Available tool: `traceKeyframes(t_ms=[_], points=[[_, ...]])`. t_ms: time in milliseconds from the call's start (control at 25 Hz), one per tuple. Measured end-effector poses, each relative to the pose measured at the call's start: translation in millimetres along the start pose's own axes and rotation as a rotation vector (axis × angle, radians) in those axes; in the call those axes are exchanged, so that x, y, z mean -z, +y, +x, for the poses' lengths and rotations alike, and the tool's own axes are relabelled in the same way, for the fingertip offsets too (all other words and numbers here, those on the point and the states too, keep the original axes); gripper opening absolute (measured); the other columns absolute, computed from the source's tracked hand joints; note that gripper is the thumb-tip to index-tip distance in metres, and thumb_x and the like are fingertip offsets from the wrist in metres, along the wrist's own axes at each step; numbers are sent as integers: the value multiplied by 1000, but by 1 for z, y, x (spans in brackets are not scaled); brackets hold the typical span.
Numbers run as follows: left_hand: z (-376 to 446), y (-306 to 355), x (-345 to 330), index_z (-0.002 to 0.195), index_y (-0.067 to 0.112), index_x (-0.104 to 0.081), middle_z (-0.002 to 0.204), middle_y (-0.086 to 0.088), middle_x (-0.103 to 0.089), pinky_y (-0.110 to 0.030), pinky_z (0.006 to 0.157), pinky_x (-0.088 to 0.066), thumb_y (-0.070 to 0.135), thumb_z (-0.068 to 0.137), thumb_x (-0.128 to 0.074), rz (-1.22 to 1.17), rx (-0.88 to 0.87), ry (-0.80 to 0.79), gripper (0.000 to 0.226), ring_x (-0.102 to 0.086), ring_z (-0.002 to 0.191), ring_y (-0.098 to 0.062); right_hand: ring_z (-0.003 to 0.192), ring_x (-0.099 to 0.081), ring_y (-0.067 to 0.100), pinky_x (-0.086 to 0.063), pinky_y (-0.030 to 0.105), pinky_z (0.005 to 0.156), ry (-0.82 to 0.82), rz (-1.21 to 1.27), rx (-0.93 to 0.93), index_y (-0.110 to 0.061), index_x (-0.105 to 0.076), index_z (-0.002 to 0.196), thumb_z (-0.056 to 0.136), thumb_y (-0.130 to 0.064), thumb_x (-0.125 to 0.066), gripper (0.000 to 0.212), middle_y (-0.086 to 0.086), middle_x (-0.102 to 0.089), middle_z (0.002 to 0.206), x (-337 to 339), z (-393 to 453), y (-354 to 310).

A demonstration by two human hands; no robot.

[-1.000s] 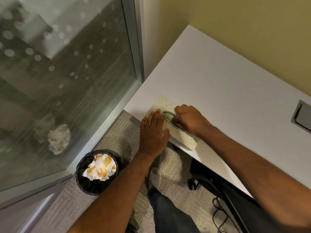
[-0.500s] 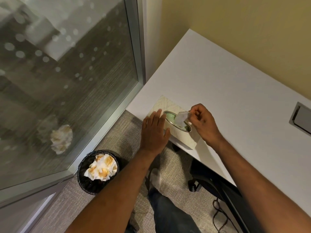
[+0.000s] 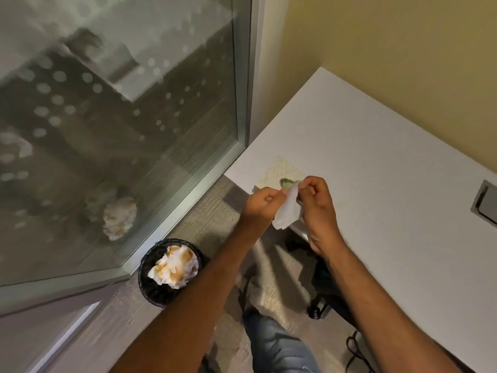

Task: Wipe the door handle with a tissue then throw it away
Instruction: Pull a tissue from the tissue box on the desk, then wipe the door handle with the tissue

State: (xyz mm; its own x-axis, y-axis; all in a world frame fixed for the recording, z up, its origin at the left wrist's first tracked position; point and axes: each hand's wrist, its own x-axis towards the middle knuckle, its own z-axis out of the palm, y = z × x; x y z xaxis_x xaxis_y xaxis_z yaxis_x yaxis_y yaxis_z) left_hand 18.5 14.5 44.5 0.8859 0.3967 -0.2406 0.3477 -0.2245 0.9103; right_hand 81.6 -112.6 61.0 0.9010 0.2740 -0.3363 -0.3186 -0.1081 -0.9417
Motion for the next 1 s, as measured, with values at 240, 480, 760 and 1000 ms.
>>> traceKeyframes(t_ms=[240,480,760,1000], points=[[-95,-15,95,87,11,-65,74,4,-66,-23,65,-47,5,107,-55,-541,257,184,23,-58,68,-8,75,-56,8,-48,27,65,-199,-100,26,-33,-56,98,104,-29,-49,10,-4,-59,87,-90,-79,10],[-231,-61,208,90,16,-63,75,5,-62,-23,61,-48,14,110,-53,-555,218,643,22,-57,67,-7,75,-55,24,-45,38,60,-512,-135,-112,-24,-61,100,104,-38,-51,17,8,-60,86,-223,-216,21],[-415,-130,355,81,27,-66,73,10,-68,-28,63,-48,16,104,-65,-411,172,862,26,-60,67,-6,57,-47,7,-39,22,54,-947,-34,-406,-17,-80,96,82,-35,-79,23,0,-65,73,-351,-386,48],[-542,-177,433,80,25,-68,68,10,-66,-27,64,-46,17,102,-68,-350,228,965,23,-57,63,-6,86,-70,20,-58,37,81,-1015,94,-356,-22,-73,87,99,-17,-60,18,9,-73,95,-441,-491,66]])
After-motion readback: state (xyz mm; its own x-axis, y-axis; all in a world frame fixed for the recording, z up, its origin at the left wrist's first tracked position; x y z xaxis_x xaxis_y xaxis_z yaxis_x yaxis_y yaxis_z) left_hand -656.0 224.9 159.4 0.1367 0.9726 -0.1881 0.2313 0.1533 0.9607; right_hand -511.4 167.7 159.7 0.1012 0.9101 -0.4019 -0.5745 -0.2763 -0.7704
